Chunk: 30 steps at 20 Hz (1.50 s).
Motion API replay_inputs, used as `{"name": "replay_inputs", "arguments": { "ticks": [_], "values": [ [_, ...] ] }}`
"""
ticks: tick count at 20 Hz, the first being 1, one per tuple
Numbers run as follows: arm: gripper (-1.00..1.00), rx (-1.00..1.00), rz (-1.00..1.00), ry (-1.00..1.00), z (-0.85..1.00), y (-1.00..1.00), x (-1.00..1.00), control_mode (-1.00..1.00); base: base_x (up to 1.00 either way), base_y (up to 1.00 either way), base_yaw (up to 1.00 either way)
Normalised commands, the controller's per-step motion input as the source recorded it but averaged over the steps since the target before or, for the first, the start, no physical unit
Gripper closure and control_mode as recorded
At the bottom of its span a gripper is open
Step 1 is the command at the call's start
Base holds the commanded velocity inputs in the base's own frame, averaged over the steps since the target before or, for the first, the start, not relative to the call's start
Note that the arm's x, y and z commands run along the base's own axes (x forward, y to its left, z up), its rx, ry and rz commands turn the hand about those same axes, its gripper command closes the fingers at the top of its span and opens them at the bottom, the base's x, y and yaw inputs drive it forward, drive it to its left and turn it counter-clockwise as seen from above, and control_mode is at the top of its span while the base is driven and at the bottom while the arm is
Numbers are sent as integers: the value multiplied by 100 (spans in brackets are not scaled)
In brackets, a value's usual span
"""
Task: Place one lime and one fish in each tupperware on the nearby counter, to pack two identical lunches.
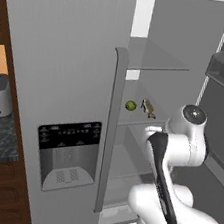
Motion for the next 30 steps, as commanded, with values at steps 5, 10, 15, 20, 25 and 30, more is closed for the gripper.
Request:
{"name": "replay_inputs", "arguments": {
  "ticks": [5,10,15,20,25,30],
  "values": [
    [-100,-9,2,-20,23,-16,91,-100,0,0,0],
    [-100,-5,2,11,11,-49,83,-100,0,0,0],
    [-100,0,0,5,0,-13,75,-100,0,0,0],
    [-100,0,0,0,0,0,39,-100,0,0,0],
    [-100,0,0,3,0,-11,48,-100,0,0,0],
    [-100,0,0,9,-3,-28,39,-100,0,0,0]
  ]
}}
